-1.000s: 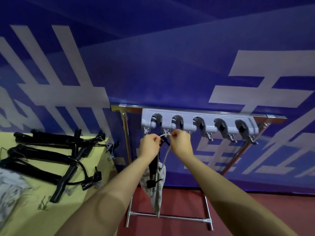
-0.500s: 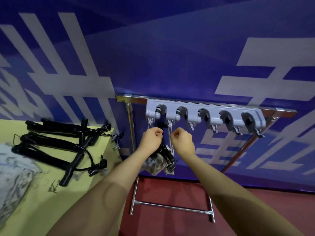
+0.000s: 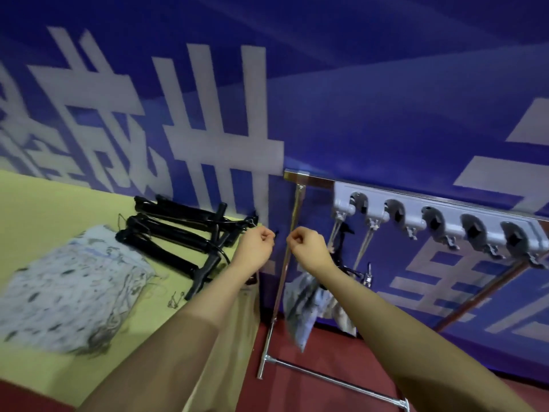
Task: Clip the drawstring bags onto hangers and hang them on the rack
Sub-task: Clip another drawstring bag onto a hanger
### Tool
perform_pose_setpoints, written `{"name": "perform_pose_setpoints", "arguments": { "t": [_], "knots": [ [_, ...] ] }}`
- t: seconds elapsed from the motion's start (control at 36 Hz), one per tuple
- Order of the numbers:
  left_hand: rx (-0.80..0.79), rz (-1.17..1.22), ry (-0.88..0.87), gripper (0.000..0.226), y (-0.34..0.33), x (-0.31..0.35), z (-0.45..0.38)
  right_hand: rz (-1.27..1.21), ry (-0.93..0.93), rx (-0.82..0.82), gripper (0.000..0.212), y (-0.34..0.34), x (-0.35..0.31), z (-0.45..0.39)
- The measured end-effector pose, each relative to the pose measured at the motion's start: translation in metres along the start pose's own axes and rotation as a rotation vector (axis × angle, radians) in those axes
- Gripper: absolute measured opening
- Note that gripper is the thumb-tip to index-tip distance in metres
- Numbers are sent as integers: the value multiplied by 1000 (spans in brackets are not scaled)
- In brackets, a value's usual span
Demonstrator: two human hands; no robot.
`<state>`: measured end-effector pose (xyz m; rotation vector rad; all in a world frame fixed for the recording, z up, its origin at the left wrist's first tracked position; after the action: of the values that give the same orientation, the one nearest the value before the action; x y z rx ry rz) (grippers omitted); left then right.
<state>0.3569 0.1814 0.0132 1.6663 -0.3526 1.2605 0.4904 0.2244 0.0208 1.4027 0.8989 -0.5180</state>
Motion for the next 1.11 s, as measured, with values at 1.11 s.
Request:
{"name": "perform_pose_setpoints", "arguments": {
  "t": [1.11],
  "knots": [
    [-213, -452, 177, 22, 246, -270, -48, 362, 78, -369, 38, -369, -115, 66]
  ]
}}
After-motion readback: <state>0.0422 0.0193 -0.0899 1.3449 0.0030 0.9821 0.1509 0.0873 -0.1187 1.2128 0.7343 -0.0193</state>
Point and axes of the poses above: each hand's wrist, its own z-axis away from the middle knuckle, its own y-axis out of the back of the hand, x = y × z, the point moved 2 cm from there along -z, towards the middle knuckle, and after that the axes turned 11 degrees about x, right-handed, at the moved point
